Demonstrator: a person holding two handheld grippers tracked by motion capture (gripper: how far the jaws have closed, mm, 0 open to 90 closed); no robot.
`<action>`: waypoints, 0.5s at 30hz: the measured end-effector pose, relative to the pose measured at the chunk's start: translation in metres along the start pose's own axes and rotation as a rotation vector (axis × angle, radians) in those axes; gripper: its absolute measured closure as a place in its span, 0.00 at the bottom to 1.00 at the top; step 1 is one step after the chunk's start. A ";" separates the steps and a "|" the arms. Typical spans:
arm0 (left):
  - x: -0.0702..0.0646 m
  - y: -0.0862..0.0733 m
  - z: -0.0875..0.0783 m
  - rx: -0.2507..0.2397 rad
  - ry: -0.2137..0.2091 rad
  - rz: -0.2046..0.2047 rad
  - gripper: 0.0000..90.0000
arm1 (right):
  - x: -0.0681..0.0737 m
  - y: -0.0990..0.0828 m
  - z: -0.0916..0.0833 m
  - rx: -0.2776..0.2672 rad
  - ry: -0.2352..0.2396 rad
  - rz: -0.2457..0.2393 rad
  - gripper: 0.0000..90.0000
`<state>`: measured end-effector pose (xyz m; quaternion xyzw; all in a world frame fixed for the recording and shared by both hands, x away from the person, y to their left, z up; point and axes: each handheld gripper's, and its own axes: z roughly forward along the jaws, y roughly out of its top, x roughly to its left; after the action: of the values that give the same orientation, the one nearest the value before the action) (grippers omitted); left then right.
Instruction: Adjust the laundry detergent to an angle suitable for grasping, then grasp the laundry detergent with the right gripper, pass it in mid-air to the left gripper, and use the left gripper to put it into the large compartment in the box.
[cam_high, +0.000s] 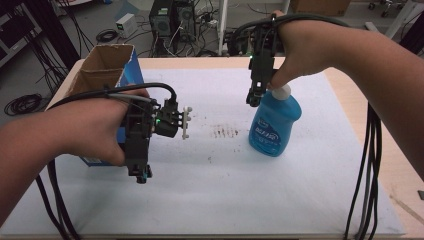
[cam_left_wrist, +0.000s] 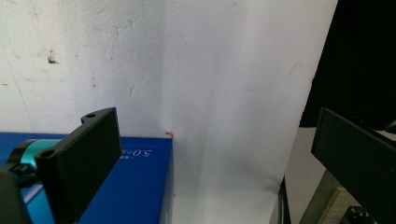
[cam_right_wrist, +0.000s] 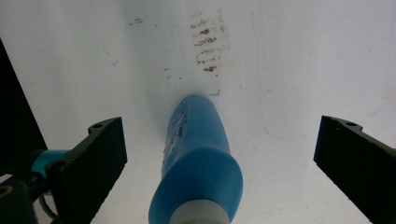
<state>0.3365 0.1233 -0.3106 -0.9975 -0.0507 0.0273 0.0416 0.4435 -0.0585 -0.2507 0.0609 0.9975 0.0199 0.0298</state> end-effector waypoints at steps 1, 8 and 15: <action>0.000 0.000 0.000 0.003 0.004 0.007 0.02 | 0.000 0.000 0.000 0.001 0.000 -0.003 0.02; -0.002 -0.001 -0.002 0.000 0.009 0.018 0.02 | -0.001 0.002 0.001 0.002 0.002 -0.005 0.02; -0.001 -0.003 -0.005 -0.014 0.004 0.020 0.02 | -0.005 0.005 0.001 -0.027 0.022 0.004 0.02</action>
<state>0.3354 0.1258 -0.3051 -0.9983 -0.0410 0.0251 0.0343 0.4494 -0.0539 -0.2517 0.0622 0.9973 0.0338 0.0196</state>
